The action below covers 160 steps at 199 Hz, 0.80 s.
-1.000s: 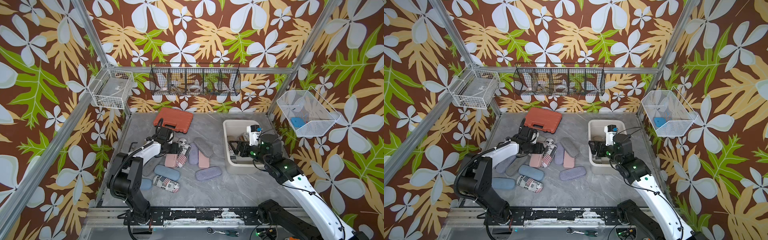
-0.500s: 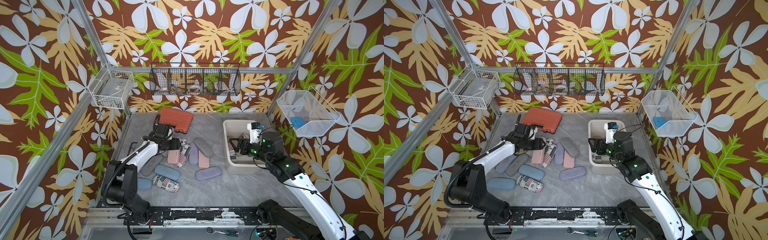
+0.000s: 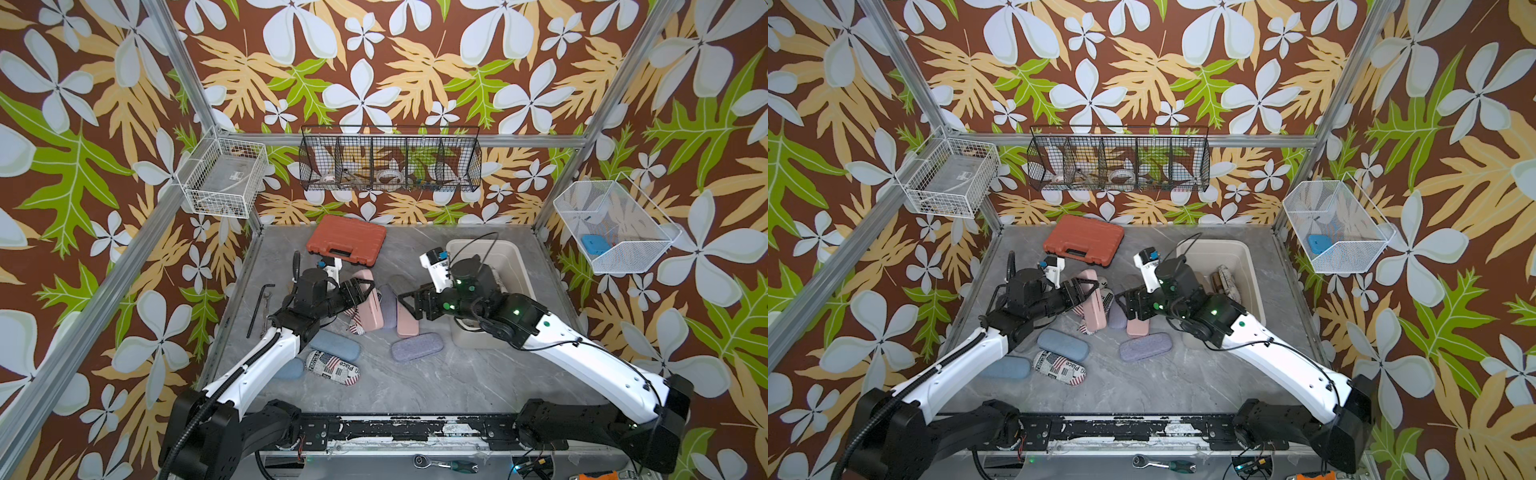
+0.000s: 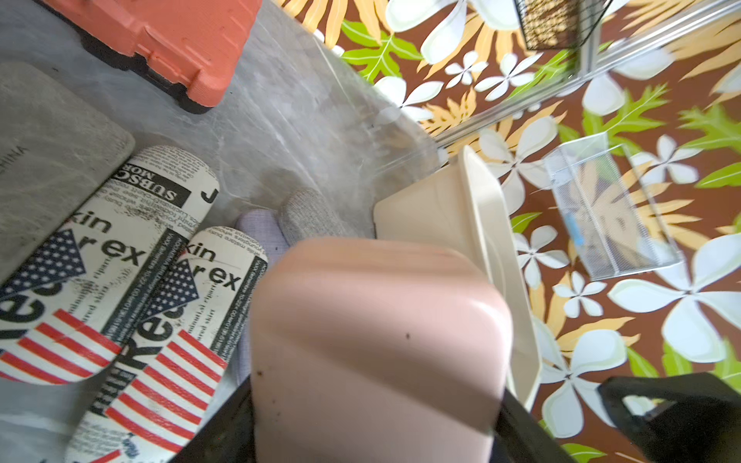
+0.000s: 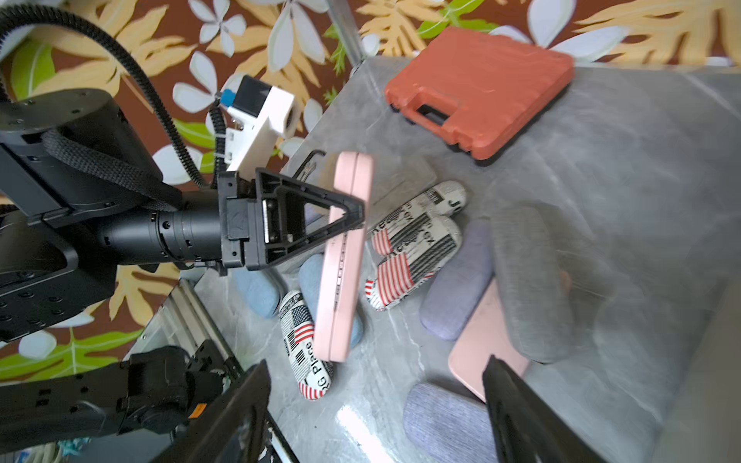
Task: Put the glasses cases into the storage boxes
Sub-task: Place the glasses case in the storage box.
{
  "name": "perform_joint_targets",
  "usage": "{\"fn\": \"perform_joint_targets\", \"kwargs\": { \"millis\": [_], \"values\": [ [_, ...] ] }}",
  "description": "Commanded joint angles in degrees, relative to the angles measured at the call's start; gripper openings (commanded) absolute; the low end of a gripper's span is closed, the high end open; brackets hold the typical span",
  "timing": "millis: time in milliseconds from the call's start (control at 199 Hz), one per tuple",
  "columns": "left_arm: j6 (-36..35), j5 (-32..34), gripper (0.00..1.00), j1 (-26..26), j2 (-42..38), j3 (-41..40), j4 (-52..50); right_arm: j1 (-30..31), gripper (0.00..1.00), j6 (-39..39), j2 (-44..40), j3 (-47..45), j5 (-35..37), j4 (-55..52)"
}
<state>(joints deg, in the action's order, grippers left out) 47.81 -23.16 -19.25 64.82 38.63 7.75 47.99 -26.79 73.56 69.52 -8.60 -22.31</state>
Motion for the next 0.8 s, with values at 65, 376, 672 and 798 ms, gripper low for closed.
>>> {"fn": "perform_joint_targets", "kwargs": {
  "millis": [65,376,672,798],
  "values": [
    [6.42,1.63,0.60,-0.27,-4.18,-1.49,7.47,2.20,0.81,2.44,8.18,4.04,1.95,2.66],
    [8.52,0.23,0.60,-0.28,-5.31,-3.37,10.45,3.87,0.73,2.35,17.22,8.97,-0.09,3.90],
    [10.34,-0.87,0.60,-0.27,-3.79,-3.83,14.80,5.60,0.48,1.27,19.86,9.03,2.14,4.10],
    [10.51,-1.09,0.60,-0.28,-3.22,-3.47,15.60,6.07,0.39,-0.22,19.70,8.19,3.89,5.71]
  ]
}}
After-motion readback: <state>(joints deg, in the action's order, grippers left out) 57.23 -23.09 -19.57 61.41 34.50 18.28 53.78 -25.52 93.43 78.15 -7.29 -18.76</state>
